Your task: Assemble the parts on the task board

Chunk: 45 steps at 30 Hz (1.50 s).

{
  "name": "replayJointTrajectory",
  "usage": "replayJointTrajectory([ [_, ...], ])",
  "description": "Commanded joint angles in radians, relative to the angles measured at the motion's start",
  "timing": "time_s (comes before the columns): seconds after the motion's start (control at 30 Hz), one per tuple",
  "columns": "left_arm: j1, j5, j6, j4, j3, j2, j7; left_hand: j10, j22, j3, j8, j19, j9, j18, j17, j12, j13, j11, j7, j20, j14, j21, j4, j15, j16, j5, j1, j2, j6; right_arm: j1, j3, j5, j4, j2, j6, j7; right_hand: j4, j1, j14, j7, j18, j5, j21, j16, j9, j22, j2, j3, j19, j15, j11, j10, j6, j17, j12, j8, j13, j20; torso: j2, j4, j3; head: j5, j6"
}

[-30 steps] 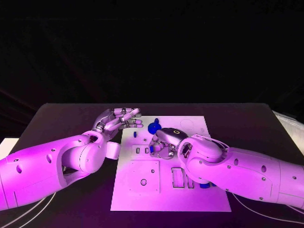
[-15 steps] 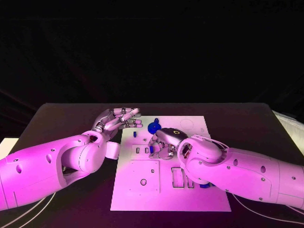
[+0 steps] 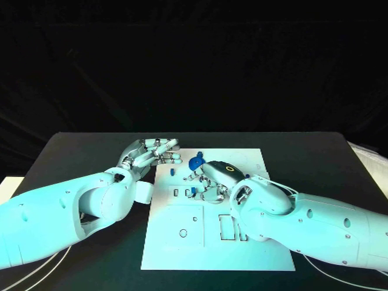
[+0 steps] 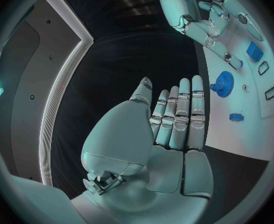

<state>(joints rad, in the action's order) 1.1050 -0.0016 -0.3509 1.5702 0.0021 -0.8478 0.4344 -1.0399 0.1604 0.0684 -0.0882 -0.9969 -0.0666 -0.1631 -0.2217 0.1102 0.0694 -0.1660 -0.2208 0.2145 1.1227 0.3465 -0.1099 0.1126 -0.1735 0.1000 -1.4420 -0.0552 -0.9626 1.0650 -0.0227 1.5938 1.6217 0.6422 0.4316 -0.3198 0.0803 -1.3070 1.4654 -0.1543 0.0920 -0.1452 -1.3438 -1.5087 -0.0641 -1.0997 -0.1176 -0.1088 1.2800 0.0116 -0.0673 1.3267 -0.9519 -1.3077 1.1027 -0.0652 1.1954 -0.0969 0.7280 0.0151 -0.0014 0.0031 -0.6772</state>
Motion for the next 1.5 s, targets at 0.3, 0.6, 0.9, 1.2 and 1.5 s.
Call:
replayJointTrajectory([
  [0.3,0.0,-0.147,-0.012,-0.005,0.0,-0.003,-0.223,-0.07,0.081,0.029,0.004,-0.204,-0.004,-0.022,-0.121,0.022,0.017,0.039,0.023,-0.058,0.229,0.156,0.005,-0.062,-0.171,0.0,0.044,0.009,-0.009,0.085,0.017,-0.14,0.143,0.159,0.064,0.158,0.056,-0.01,0.081,-0.002,0.002,-0.016,-0.006,-0.004,-0.003,-0.02,-0.002,0.078,0.013,-0.007,-0.001,0.014,0.006,-0.151,0.044,-0.007,0.022,-0.008,-0.009,-0.0058,0.0044,0.009,0.007],
  [0.6,0.026,-0.487,0.103,0.007,0.001,-0.012,-0.596,-0.233,0.609,0.056,-0.093,-0.302,-0.058,0.034,-1.009,0.313,0.237,0.116,0.107,-0.135,0.347,0.686,-0.082,-0.137,-1.118,0.0,0.118,-0.009,-0.118,0.203,0.018,-0.464,0.157,0.308,0.003,0.242,0.057,-0.057,0.073,0.002,0.009,-0.036,0.013,0.016,-0.005,0.013,0.05,0.071,-0.009,-0.004,0.002,0.002,-0.01,-0.118,0.035,-0.015,0.011,-0.005,-0.03,-0.0134,0.0106,0.014,-0.001],
  [0.9,0.101,-0.811,0.375,-0.016,0.001,0.028,-0.971,-0.081,1.012,0.149,-0.301,-0.414,-0.177,0.085,-1.338,0.779,0.618,0.137,0.122,-0.143,0.444,0.993,-0.181,-0.154,-1.39,-0.02,0.218,-0.041,-0.031,0.236,0.016,-0.556,0.13,0.375,-0.019,0.24,0.065,-0.052,0.073,0.004,0.009,-0.059,0.013,0.016,-0.006,0.012,0.056,0.083,-0.008,-0.002,0.004,0.004,-0.02,-0.119,0.04,-0.021,0.012,-0.004,-0.043,-0.0202,0.0165,0.025,-0.008],
  [1.2,0.135,-0.949,0.477,-0.099,-0.001,0.131,-1.068,-0.187,1.148,0.231,-0.505,-0.467,-0.321,0.108,-1.349,1.031,0.891,0.172,0.158,-0.171,0.448,1.073,-0.181,-0.18,-1.397,-0.052,0.285,-0.049,0.002,0.24,0.013,-0.544,0.117,0.378,-0.032,0.202,0.079,-0.04,0.072,0.009,0.01,-0.08,0.016,0.022,-0.008,0.016,0.055,0.103,-0.009,0.001,0.008,0.005,-0.033,-0.11,0.041,-0.03,0.01,-0.001,-0.046,-0.0205,0.0183,0.026,-0.01],
  [1.5,0.144,-0.997,0.51,-0.167,-0.008,0.209,-1.087,-0.233,1.211,0.282,-0.57,-0.492,-0.379,0.121,-1.349,1.089,0.966,0.189,0.175,-0.188,0.448,1.111,-0.179,-0.195,-1.397,-0.053,0.317,-0.057,0.017,0.24,0.01,-0.539,0.107,0.366,-0.033,0.187,0.081,-0.039,0.07,0.01,0.011,-0.082,0.019,0.025,-0.008,0.021,0.056,0.106,-0.012,0.001,0.009,0.005,-0.035,-0.104,0.04,-0.031,0.008,-0.001,-0.042,-0.0225,0.0169,0.032,-0.011],
])
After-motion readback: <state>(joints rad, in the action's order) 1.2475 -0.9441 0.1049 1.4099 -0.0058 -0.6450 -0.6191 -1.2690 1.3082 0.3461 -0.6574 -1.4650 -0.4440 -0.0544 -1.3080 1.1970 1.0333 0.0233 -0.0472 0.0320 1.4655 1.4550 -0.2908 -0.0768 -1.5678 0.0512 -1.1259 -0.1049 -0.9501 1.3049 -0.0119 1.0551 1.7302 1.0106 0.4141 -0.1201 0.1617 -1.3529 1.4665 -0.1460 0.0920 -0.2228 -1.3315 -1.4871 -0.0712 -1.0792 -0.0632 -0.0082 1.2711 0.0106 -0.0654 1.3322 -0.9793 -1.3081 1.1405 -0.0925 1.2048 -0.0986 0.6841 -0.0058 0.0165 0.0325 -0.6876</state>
